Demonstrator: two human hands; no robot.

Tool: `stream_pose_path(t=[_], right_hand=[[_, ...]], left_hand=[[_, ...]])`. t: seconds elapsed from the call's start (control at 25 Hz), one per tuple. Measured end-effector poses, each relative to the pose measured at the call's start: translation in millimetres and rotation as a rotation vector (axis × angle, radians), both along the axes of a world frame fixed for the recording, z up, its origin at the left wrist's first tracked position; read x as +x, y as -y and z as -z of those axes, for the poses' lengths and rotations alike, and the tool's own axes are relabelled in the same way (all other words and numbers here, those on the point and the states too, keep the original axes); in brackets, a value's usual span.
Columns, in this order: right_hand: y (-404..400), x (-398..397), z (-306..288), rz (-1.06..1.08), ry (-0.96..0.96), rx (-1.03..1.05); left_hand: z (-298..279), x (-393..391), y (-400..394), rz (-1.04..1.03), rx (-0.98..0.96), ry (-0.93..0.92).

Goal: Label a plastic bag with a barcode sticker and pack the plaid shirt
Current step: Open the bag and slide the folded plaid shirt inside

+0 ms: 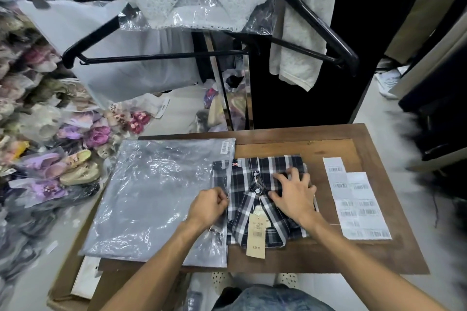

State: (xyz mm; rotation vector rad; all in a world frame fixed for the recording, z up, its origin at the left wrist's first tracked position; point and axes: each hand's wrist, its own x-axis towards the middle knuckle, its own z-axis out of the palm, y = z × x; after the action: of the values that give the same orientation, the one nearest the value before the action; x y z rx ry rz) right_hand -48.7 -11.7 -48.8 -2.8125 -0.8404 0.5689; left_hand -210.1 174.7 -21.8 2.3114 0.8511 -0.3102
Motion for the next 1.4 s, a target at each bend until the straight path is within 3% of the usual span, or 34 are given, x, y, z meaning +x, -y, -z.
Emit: stream_pose_path(t=[0.2, 0.32, 0.52, 0.68, 0.88, 1.12, 1.32, 1.4], right_hand=[[-16, -9, -7, 0.075, -0.061, 0.094], [-5, -6, -11, 0.387, -0.101, 0.160], [6, 12, -28, 0.773, -0.536, 0.415], [8, 16, -44, 0.657, -0.975, 0.594], [26, 27, -23, 0.636, -1.193, 0.683], [9, -1, 2, 0.739, -1.137, 0.796], [6, 3, -2, 0.814, -0.516, 0.703], [10, 2, -1, 0.854, -0.438, 0.645]], left_hand=[[-3, 8, 4, 0.042, -0.003, -0.030], [0, 9, 2, 0.035, -0.024, -0.037], [2, 9, -1, 0.027, -0.042, -0.015], [-3, 12, 2, 0.052, 0.022, -0.057], [-2, 14, 0, 0.108, 0.080, -0.072], [-4, 15, 15, 0.215, 0.069, -0.073], [-6, 12, 8, 0.178, 0.072, -0.057], [-8, 11, 9, 0.192, 0.063, -0.048]])
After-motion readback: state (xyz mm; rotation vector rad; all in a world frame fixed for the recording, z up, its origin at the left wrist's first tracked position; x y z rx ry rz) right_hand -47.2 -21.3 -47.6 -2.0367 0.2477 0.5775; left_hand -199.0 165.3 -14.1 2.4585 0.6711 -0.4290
